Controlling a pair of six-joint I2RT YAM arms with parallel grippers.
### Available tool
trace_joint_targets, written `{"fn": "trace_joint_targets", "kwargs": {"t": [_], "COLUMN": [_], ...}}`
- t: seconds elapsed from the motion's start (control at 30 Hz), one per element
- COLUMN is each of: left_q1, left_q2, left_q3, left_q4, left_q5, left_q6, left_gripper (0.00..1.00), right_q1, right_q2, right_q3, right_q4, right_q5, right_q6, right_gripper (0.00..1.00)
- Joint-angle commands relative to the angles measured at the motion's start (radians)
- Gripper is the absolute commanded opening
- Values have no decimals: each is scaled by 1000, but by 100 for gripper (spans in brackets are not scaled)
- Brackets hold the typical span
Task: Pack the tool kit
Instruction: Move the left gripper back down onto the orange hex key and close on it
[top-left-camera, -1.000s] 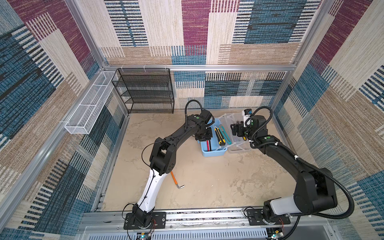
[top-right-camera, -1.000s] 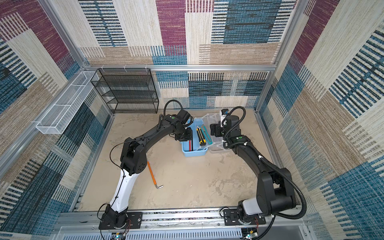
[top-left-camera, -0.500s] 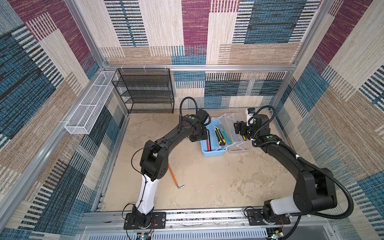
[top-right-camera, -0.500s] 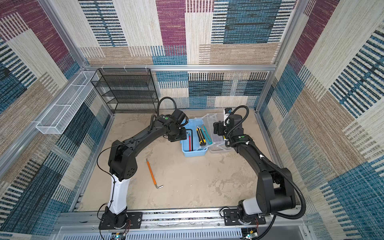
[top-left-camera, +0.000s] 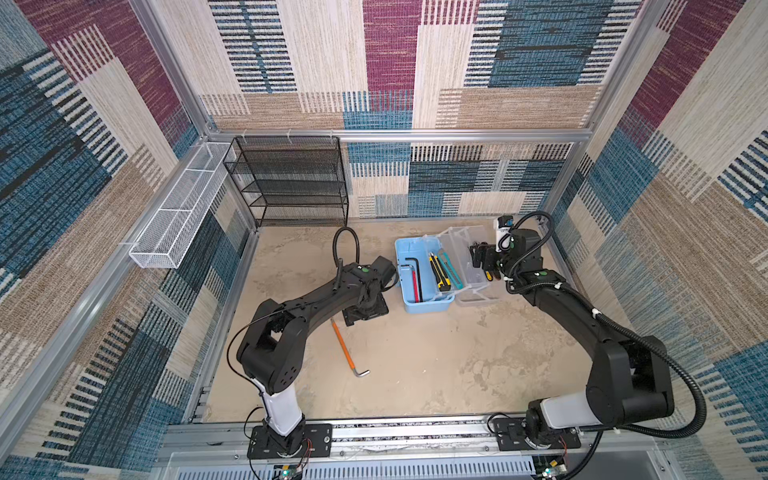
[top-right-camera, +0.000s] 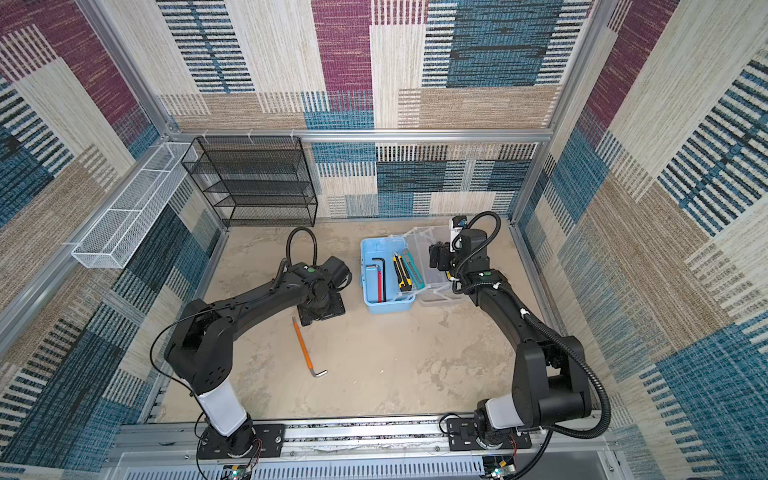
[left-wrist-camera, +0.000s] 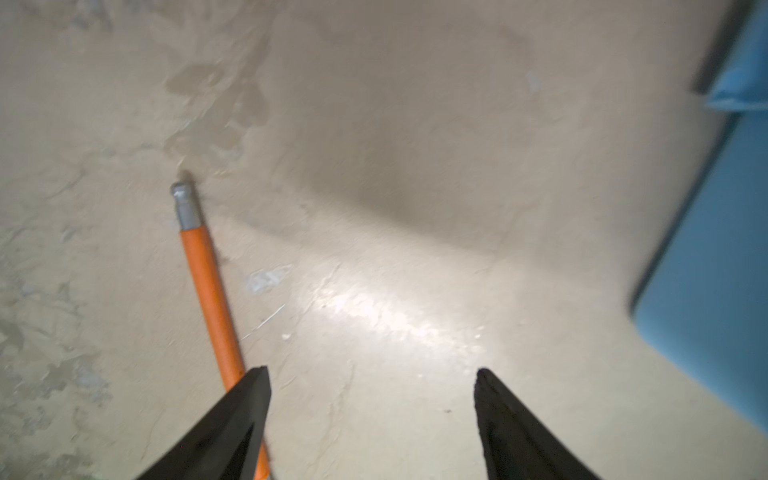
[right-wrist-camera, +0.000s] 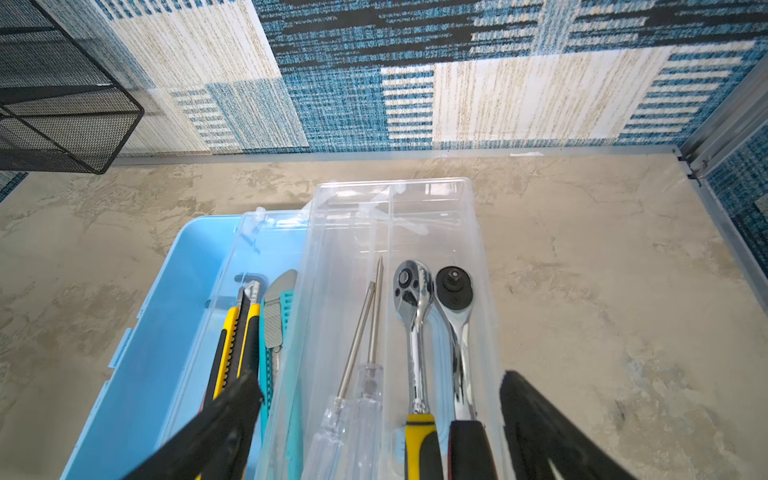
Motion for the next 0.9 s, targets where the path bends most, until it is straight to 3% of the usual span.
{"fn": "trace_joint_targets", "kwargs": {"t": [0.0,0.17,0.37,0.6,0.7,0.87], "left_q1": [-5,-5,-3,-3,-1,-2], "left_q2": [-71,-167,-184,-179,-180,-161], "left_q3": [-106,-264,-349,-429,-446,-451], "left_q4": [41,151,180,289,301,302], "left_q5": [-37,-10,6,60,70,93], "left_q6": [-61,-39,-76,-90,-84,-56], "left_gripper": [83,83,84,73,64,38], "right_q1": [-6,-14,-22,-29,-32,-43], "right_q2": [-5,-2,9,15,15,23], "right_q3": [-8,-13,1,15,17,21], "right_q4": [29,31,24,12,8,7], "right_q5": [-9,-10,-9,-2,2,26], "right_q6": [-11,-12,-13,-16,-18,-22], "right_gripper": [92,92,92,92,92,92]}}
